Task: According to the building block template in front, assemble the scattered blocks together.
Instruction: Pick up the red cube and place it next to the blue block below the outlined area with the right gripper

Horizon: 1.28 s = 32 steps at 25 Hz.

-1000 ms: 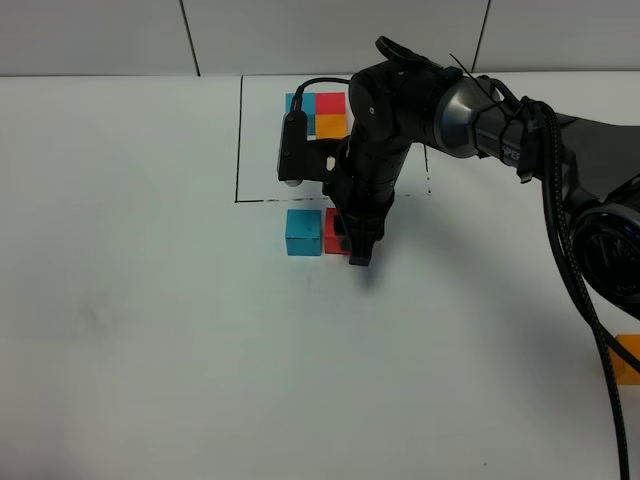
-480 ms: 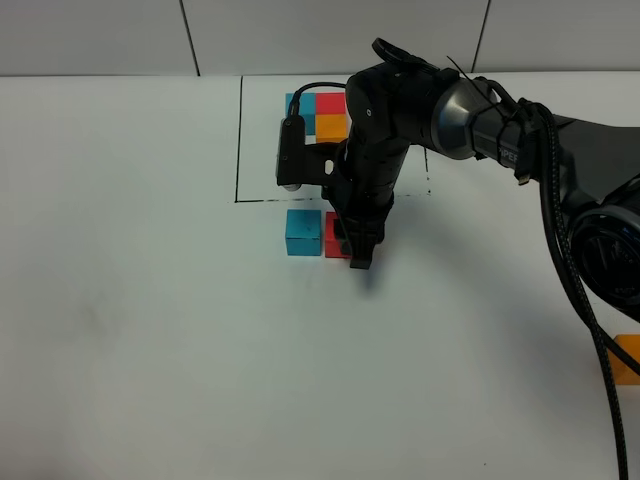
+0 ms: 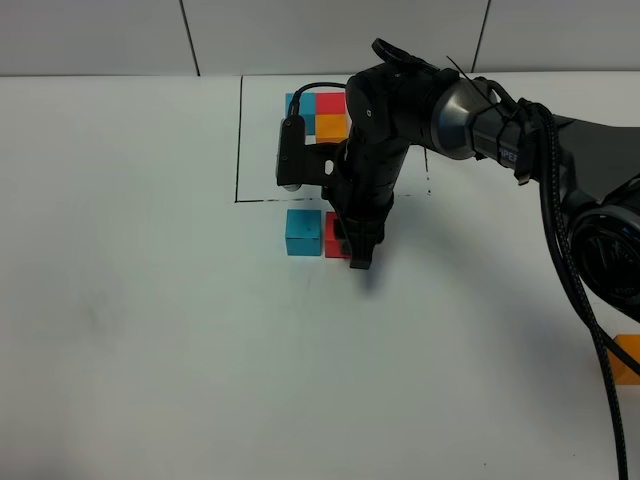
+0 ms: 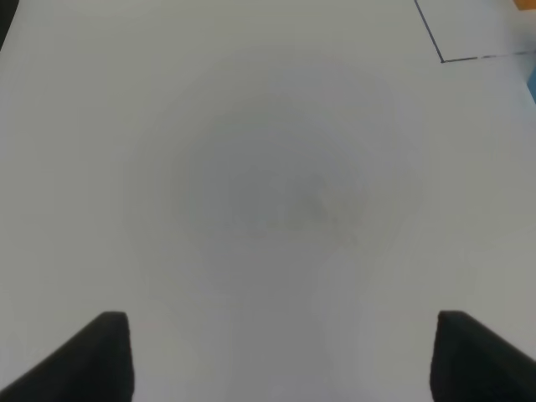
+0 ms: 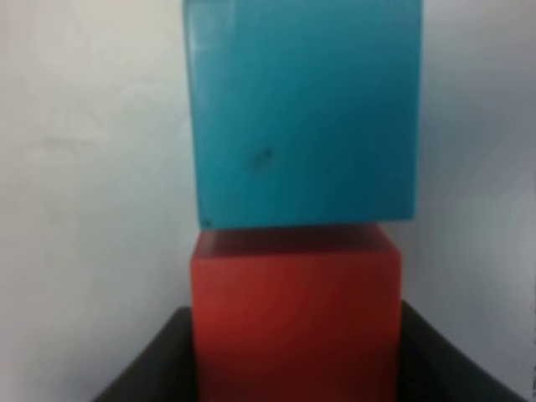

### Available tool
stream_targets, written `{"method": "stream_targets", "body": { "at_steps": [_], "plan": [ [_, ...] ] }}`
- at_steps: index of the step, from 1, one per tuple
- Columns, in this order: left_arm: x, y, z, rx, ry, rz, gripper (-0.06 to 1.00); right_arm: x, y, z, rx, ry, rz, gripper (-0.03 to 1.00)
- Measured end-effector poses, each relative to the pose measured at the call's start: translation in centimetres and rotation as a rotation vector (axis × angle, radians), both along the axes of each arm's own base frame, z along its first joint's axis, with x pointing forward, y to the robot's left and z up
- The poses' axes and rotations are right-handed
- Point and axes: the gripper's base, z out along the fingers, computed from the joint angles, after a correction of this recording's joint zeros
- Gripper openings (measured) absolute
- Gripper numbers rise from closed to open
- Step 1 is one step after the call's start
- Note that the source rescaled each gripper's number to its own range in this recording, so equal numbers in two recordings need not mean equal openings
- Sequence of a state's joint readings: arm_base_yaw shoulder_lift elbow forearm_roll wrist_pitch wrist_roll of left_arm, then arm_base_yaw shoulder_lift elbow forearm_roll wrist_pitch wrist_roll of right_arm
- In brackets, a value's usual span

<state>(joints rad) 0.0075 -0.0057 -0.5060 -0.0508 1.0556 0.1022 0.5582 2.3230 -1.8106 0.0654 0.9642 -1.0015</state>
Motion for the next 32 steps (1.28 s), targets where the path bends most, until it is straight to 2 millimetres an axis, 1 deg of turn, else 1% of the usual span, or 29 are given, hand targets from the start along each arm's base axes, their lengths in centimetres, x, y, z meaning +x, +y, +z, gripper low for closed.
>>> {"method": "stream_targets", "body": {
  "at_steps": [32],
  "plan": [
    [0.0,0.0,0.0,0.0,0.0,0.0,0.66,0.1,0.21,-0.06,0.024,-0.008,-0.011,0.02]
  ]
}}
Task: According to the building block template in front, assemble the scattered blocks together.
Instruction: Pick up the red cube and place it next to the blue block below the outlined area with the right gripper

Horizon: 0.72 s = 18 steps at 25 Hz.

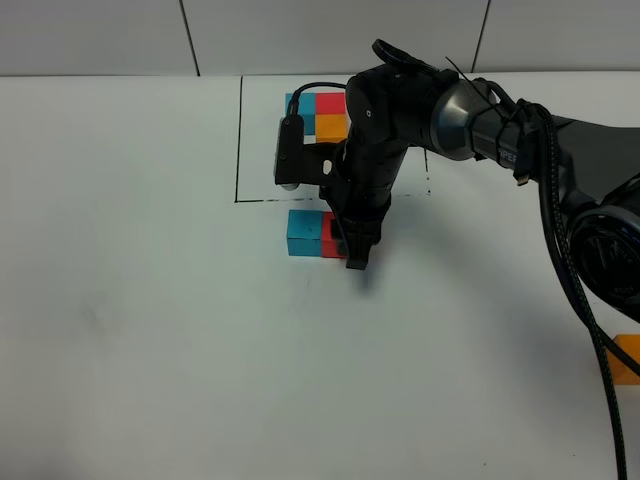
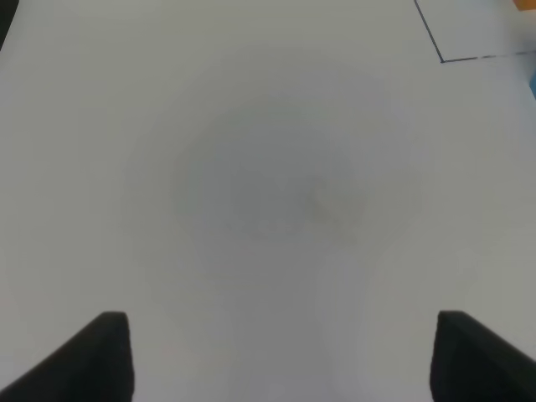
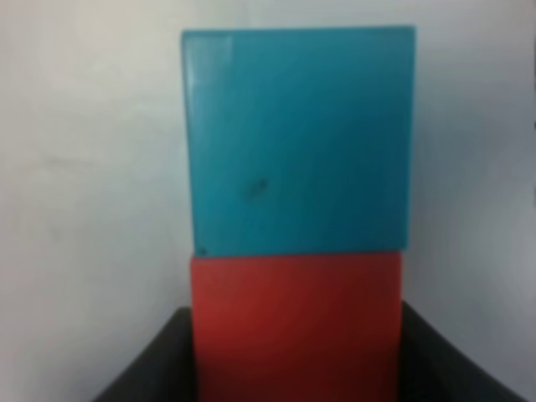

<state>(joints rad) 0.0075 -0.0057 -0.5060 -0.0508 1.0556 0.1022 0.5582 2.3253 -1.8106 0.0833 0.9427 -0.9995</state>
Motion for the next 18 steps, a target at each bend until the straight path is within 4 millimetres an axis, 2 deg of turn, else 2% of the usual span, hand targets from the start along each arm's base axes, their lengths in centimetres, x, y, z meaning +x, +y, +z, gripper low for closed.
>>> {"method": "stream_targets", "body": {
  "at_steps": [18],
  "plan": [
    [0.0,0.0,0.0,0.0,0.0,0.0,0.66,0.02,0.05,0.0,-0.01,-0.014,0.034,0.02]
  ]
}}
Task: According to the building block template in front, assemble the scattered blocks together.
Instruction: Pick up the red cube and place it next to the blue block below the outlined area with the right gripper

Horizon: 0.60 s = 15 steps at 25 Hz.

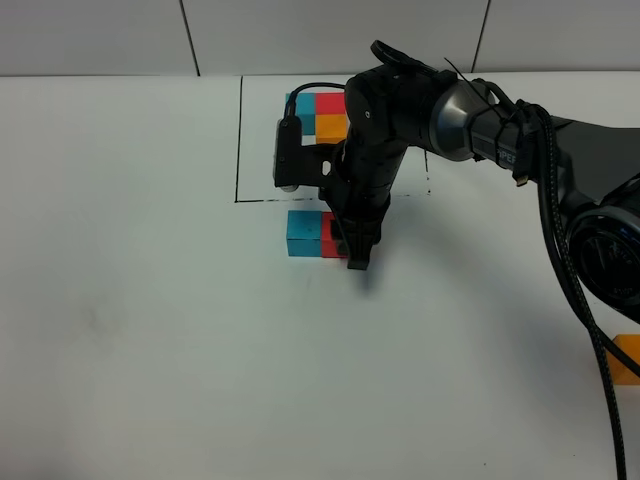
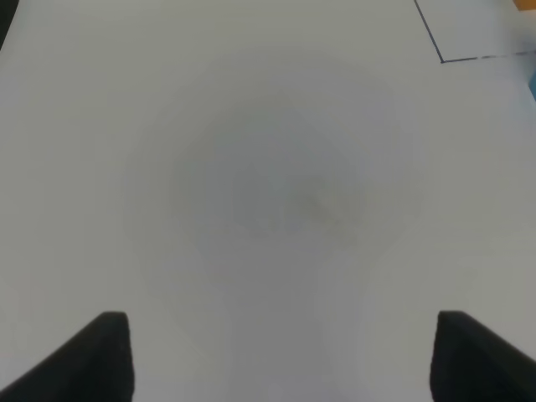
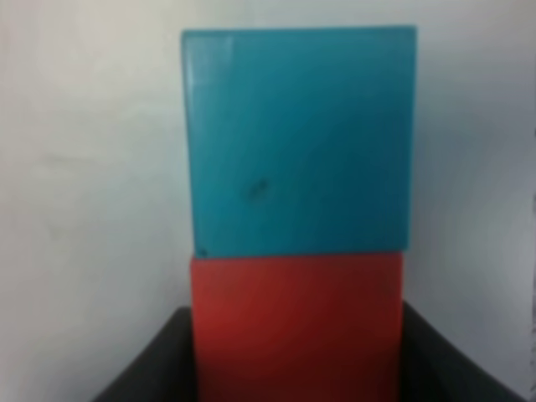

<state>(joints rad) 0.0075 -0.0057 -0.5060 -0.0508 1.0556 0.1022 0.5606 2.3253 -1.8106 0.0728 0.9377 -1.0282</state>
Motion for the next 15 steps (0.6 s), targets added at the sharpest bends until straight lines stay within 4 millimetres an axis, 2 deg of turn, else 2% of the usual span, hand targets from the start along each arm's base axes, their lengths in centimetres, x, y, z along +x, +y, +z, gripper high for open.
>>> {"method": "stream_targets", "body": {
  "at_steps": [15],
  "plan": [
    [0.0,0.0,0.0,0.0,0.0,0.0,0.66,0.03,0.03,-0.08,-0.003,-0.007,0.03,0.02]
  ]
}}
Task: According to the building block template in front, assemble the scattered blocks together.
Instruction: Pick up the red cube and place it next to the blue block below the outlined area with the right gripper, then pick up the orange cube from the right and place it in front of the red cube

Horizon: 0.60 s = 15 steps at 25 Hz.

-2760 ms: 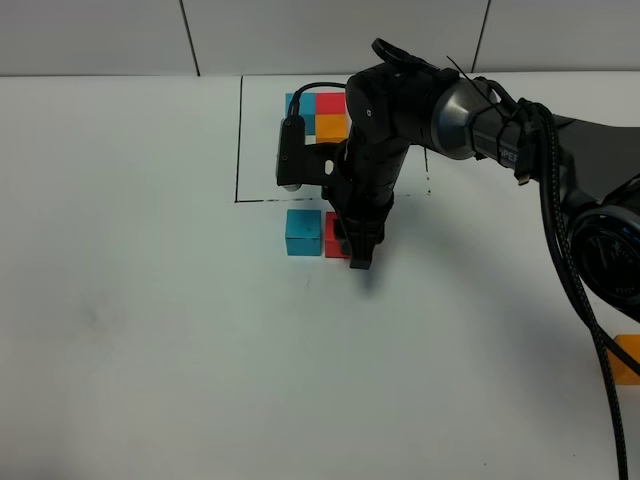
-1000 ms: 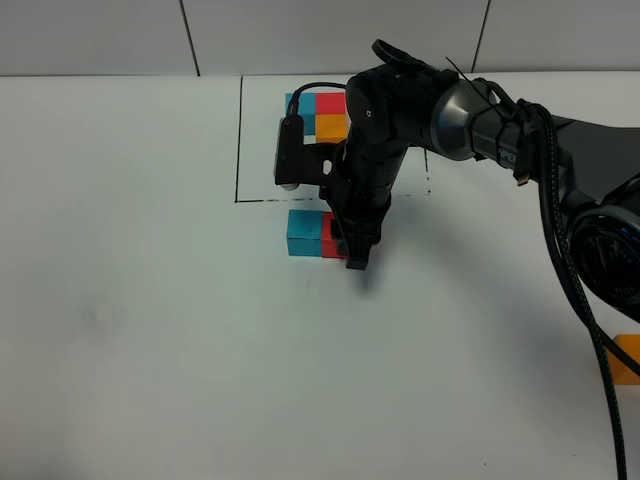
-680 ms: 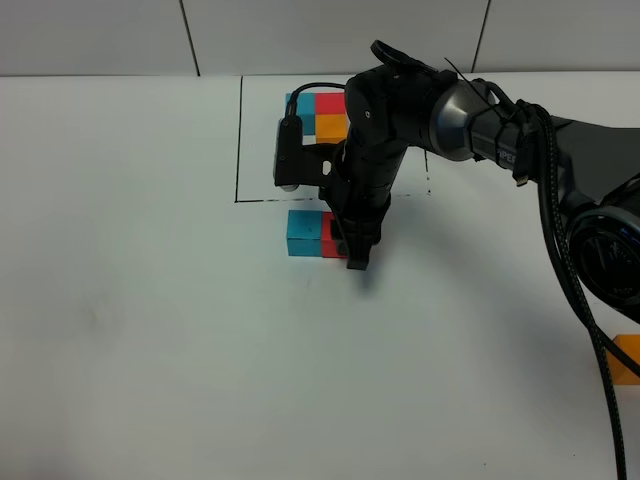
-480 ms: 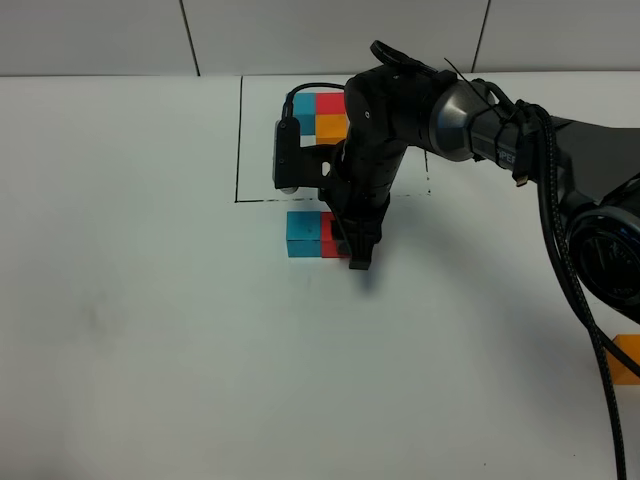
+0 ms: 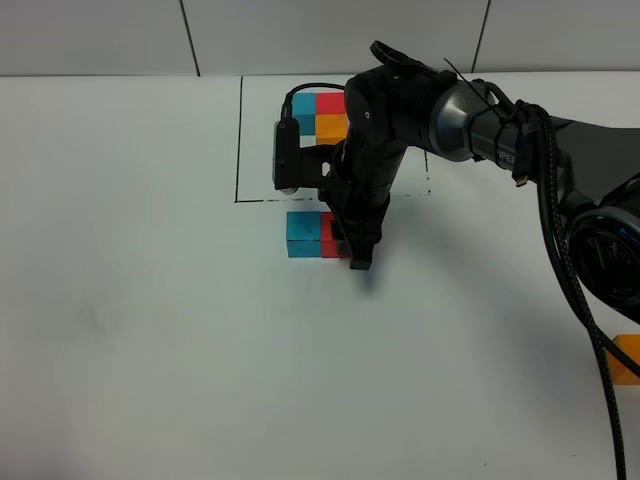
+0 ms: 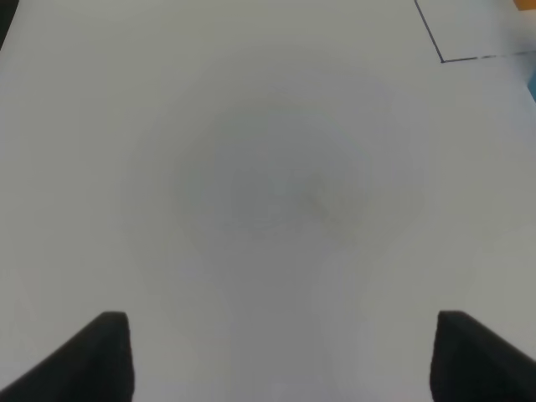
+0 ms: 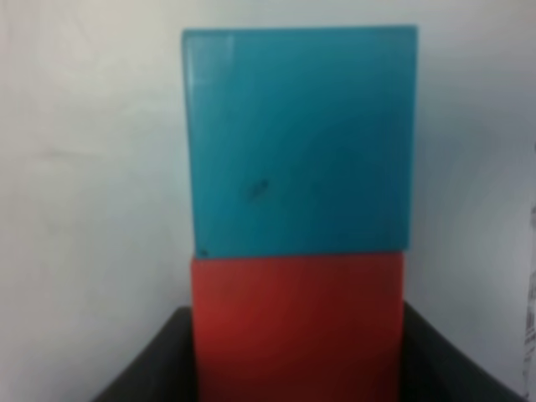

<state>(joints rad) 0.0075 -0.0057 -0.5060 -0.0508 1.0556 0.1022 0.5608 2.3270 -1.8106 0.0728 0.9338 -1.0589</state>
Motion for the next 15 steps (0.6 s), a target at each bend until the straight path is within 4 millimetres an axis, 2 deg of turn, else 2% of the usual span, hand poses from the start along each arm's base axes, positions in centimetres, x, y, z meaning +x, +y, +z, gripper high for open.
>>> {"method": "stream_targets", "body": {
  "at_steps": [6,8,10,12,15],
  "plan": [
    [0.0,0.0,0.0,0.0,0.0,0.0,0.66,0.0,0.0,0.0,0.0,0.0,0.002,0.02],
    [0.0,0.0,0.0,0.0,0.0,0.0,0.66,0.0,0.1,-0.1,0.001,-0.003,0.002,0.07],
    [0.0,0.0,0.0,0.0,0.0,0.0,0.66,0.0,0.0,-0.6,-0.004,0.002,0.003,0.2],
    [0.0,0.0,0.0,0.0,0.0,0.0,0.66,0.0,0.0,-0.9,-0.009,0.009,-0.008,0.38],
    [0.0,0.0,0.0,0.0,0.0,0.0,0.66,-0.1,-0.1,0.2,0.007,0.0,-0.064,0.63]
  ]
}}
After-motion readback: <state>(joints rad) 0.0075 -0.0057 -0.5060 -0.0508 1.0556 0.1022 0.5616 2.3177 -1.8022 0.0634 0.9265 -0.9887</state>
